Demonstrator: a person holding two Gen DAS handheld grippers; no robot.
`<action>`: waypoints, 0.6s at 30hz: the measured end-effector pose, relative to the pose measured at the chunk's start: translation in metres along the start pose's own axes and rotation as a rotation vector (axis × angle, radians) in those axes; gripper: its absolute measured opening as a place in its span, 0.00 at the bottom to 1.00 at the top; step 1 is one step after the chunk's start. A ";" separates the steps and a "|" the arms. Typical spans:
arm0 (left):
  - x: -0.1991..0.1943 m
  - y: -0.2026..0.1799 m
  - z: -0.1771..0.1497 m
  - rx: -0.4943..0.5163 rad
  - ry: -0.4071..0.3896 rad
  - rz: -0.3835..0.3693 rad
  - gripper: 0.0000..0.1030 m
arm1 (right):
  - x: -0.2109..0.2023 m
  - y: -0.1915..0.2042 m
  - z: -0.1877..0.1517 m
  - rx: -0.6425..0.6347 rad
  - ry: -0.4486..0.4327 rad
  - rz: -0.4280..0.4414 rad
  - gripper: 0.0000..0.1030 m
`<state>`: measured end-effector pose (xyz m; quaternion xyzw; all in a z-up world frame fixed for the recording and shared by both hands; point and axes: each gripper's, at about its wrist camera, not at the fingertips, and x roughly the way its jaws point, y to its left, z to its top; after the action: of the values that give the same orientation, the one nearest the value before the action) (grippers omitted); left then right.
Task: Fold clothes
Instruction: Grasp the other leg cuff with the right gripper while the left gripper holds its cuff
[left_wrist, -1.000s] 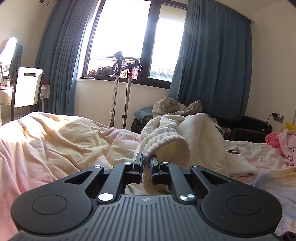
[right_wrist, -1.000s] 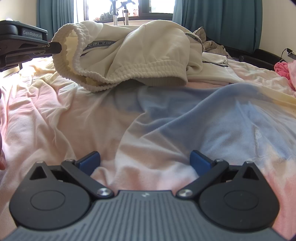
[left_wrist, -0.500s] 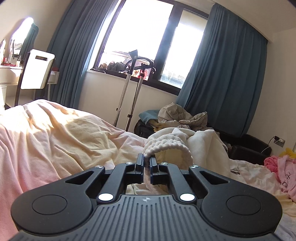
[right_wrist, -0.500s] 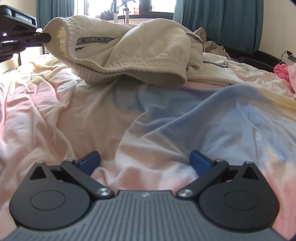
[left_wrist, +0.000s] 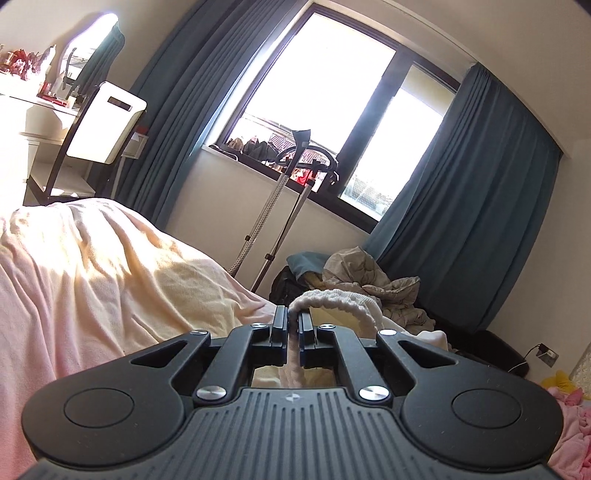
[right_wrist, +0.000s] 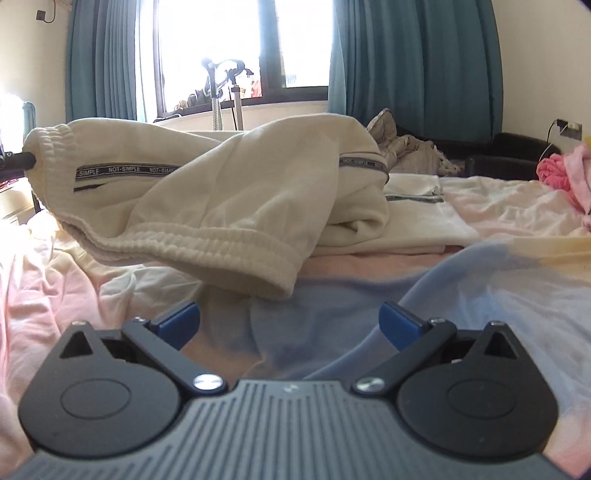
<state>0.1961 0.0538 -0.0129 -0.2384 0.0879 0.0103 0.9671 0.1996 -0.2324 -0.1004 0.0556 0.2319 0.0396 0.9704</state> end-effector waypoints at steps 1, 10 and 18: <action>0.001 0.002 0.000 -0.005 0.003 0.004 0.06 | 0.011 -0.002 0.001 0.025 0.034 0.012 0.99; 0.017 0.007 -0.011 0.058 0.015 0.078 0.06 | 0.063 -0.008 0.017 0.137 0.027 -0.028 0.44; 0.034 0.021 -0.025 0.045 0.027 0.155 0.08 | 0.055 -0.005 0.030 0.213 -0.077 -0.006 0.08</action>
<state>0.2242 0.0600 -0.0508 -0.2090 0.1194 0.0799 0.9673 0.2619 -0.2346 -0.0992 0.1590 0.1973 0.0094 0.9673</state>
